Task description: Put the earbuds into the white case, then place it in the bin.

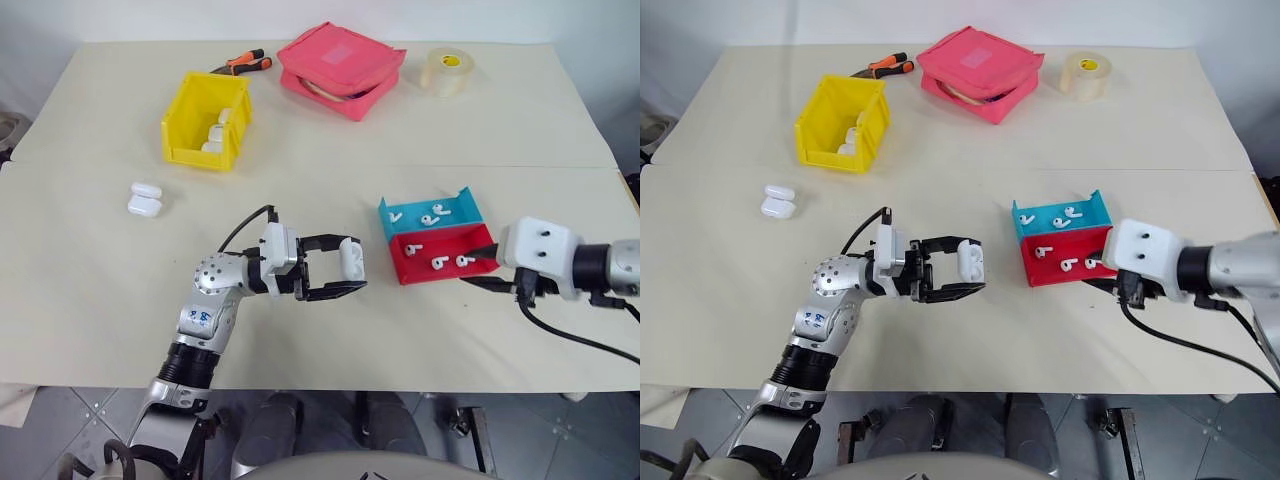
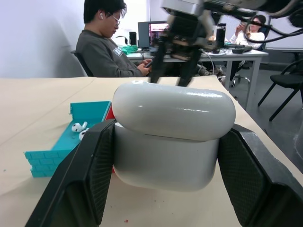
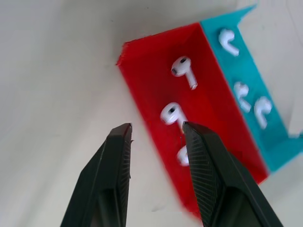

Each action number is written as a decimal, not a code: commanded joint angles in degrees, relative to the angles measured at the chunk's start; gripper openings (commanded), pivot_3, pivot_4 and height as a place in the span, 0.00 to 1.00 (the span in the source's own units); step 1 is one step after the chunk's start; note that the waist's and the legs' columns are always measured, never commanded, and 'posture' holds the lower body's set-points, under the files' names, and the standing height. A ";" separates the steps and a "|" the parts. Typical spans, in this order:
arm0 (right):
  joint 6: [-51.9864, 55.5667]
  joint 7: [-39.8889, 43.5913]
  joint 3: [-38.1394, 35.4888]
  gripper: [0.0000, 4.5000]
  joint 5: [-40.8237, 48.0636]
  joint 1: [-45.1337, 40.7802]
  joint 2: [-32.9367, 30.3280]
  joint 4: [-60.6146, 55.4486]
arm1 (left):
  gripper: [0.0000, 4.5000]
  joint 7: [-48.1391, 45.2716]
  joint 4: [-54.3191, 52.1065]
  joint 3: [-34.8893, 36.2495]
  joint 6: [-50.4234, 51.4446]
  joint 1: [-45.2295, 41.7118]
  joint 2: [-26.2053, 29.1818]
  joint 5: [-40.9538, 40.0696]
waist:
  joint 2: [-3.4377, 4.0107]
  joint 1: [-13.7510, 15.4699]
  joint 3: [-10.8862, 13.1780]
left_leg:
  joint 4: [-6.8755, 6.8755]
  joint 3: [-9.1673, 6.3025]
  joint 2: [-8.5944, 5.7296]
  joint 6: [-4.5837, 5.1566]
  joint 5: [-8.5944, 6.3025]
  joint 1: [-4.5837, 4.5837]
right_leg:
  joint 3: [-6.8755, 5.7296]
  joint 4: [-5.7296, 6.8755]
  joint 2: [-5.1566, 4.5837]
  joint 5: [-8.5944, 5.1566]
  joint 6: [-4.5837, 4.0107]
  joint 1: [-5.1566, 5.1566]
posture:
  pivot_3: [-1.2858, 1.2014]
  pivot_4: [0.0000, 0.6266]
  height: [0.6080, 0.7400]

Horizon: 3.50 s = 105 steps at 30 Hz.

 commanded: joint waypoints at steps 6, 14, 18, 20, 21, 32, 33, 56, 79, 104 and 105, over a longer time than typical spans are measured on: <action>-17.11 11.33 13.15 0.39 -9.59 -17.37 3.40 16.15 | 0.63 0.56 -2.64 -0.07 -1.00 0.33 -0.23 -0.73 | 0.00 0.12 0.00 | 0.01 -0.09 0.01 0.00 0.00 -0.06 | -0.09 -0.07 -0.02 0.01 0.02 0.00 | 0.52 0.24 1.00; -32.70 19.13 19.82 0.39 -15.24 -25.90 7.91 28.85 | 0.63 1.35 -3.38 -0.02 -1.57 1.11 -0.09 -0.53 | 0.00 -0.15 0.00 | 0.00 -0.06 0.02 0.00 0.00 -0.07 | -0.12 -0.06 -0.02 0.01 0.02 -0.03 | 0.52 0.24 1.00; -38.27 21.15 21.65 0.39 -16.89 -29.06 10.58 33.86 | 0.63 1.97 -4.52 -0.17 -1.54 1.97 0.17 -0.42 | 0.01 -0.19 0.00 | 0.01 -0.06 -0.02 0.00 0.00 -0.07 | -0.12 -0.06 -0.02 0.01 0.02 -0.03 | 0.52 0.24 1.00; -39.84 21.63 22.22 0.39 -17.32 -30.09 11.54 35.50 | 0.63 2.27 -4.97 -0.17 -1.53 2.37 0.30 -0.40 | 0.01 -0.19 0.00 | 0.01 -0.07 0.03 -0.01 0.00 -0.08 | -0.13 -0.06 -0.02 0.01 0.02 -0.05 | 0.52 0.24 1.00; -40.54 21.87 22.44 0.39 -17.50 -30.50 11.98 36.24 | 0.63 2.43 -5.21 -0.17 -1.52 2.57 0.37 -0.39 | 0.02 -0.20 0.00 | 0.01 -0.07 0.02 0.00 0.00 -0.08 | -0.14 -0.05 -0.02 0.01 0.02 -0.05 | 0.52 0.24 1.00; -45.54 22.53 23.82 0.39 -19.69 -32.11 14.21 41.64 | 0.63 3.94 -7.23 -0.18 -1.23 4.10 1.12 -0.45 | 0.03 -0.18 0.00 | 0.01 -0.08 0.01 -0.01 0.00 -0.08 | -0.14 -0.03 -0.02 0.01 0.02 -0.07 | 0.52 0.24 1.00; -45.68 22.56 23.87 0.39 -19.75 -32.22 14.35 41.93 | 0.63 4.04 -7.34 -0.17 -1.20 4.20 1.20 -0.48 | 0.03 -0.19 0.00 | 0.00 -0.07 0.00 -0.01 0.00 -0.08 | -0.13 -0.03 -0.01 0.01 0.02 -0.07 | 0.52 0.24 1.00; -47.69 22.12 24.29 0.20 -22.02 -33.96 16.39 47.02 | 0.63 5.04 -7.66 0.08 -1.11 4.27 1.88 -0.64 | 0.04 -0.25 0.00 | 0.01 -0.07 0.00 -0.01 0.00 -0.08 | -0.13 -0.02 -0.02 0.01 0.02 -0.06 | 0.52 0.24 1.00; -4.19 6.79 -0.61 0.11 1.78 -16.14 16.07 11.41 | 0.63 -0.40 -0.73 -0.92 -1.14 -0.14 0.85 -1.96 | 0.04 0.37 0.00 | 0.05 -0.22 -0.05 0.00 0.00 -0.16 | -0.21 0.02 -0.06 0.02 0.01 0.00 | 0.52 0.24 1.00; 11.19 -29.07 -2.98 0.11 25.29 7.95 40.64 -24.09 | 0.63 -15.98 12.12 3.11 1.24 -11.69 -4.16 -9.39 | 0.05 -0.16 -0.01 | -0.02 -0.27 -0.04 0.00 -0.01 -0.08 | -0.20 0.17 0.05 0.03 0.04 0.01 | 0.52 0.24 1.00; 10.61 -29.12 -2.50 0.11 25.01 8.01 40.82 -23.72 | 0.63 -16.12 11.80 3.17 1.57 -11.59 -4.14 -9.50 | 0.05 -0.19 -0.01 | -0.03 -0.26 -0.03 0.00 -0.01 -0.08 | -0.20 0.17 0.05 0.03 0.04 0.01 | 0.52 0.24 1.00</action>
